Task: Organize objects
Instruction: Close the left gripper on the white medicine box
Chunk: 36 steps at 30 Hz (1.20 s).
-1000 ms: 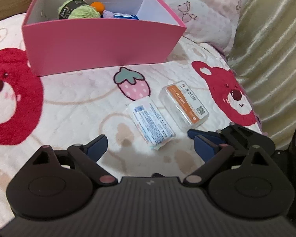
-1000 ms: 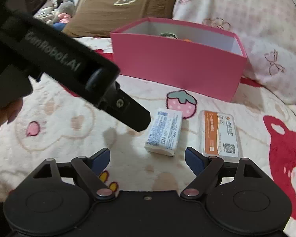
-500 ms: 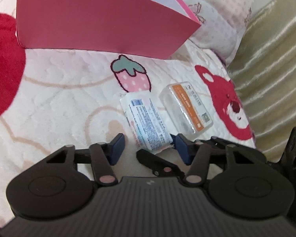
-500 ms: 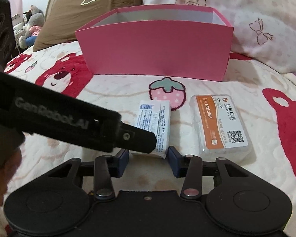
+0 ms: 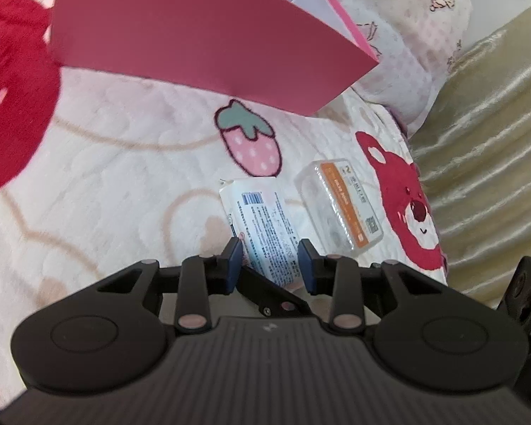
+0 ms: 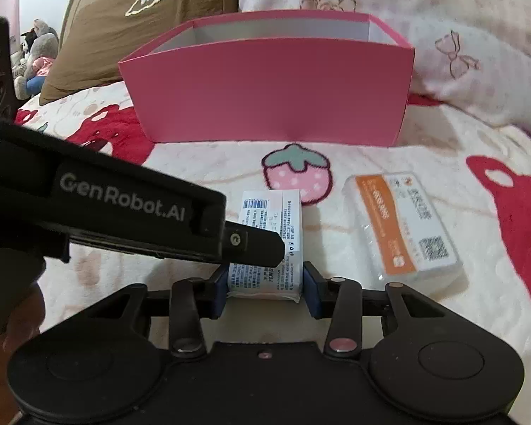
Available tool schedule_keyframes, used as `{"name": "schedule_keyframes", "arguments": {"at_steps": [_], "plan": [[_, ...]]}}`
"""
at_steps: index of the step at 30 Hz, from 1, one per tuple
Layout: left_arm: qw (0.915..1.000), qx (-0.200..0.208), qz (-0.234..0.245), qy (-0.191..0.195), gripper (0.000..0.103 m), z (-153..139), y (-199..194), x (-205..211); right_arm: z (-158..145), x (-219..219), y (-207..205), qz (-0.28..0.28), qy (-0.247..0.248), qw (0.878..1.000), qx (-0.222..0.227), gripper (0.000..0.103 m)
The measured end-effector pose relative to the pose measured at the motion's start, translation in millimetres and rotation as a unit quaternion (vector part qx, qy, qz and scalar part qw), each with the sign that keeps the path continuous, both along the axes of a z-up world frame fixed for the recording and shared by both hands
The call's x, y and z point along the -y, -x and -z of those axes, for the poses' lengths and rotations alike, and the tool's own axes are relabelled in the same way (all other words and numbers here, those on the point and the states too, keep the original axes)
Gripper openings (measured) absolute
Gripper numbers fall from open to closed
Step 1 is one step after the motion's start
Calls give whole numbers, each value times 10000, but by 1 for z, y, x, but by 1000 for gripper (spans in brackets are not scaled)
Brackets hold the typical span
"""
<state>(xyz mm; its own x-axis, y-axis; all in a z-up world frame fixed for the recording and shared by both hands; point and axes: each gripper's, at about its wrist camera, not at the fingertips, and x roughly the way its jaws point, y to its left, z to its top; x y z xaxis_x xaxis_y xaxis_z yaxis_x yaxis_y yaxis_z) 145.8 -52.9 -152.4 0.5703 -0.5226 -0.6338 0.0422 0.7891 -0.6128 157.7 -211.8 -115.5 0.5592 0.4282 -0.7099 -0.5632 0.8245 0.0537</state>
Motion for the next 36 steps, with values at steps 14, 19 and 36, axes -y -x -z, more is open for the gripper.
{"name": "schedule_keyframes", "arguments": {"at_steps": [14,19,36], "plan": [[9994,-58,-321,134,29,14,3,-6,2,-2,-3,-85,-137,9981,-595,49],[9992,-66,-370,155,30,10,11,-6,1,-12,11,-135,215,9994,-226,47],[9975,-408,52,580,29,-21,25,-26,-30,-19,36,-78,450,9988,-166,47]]}}
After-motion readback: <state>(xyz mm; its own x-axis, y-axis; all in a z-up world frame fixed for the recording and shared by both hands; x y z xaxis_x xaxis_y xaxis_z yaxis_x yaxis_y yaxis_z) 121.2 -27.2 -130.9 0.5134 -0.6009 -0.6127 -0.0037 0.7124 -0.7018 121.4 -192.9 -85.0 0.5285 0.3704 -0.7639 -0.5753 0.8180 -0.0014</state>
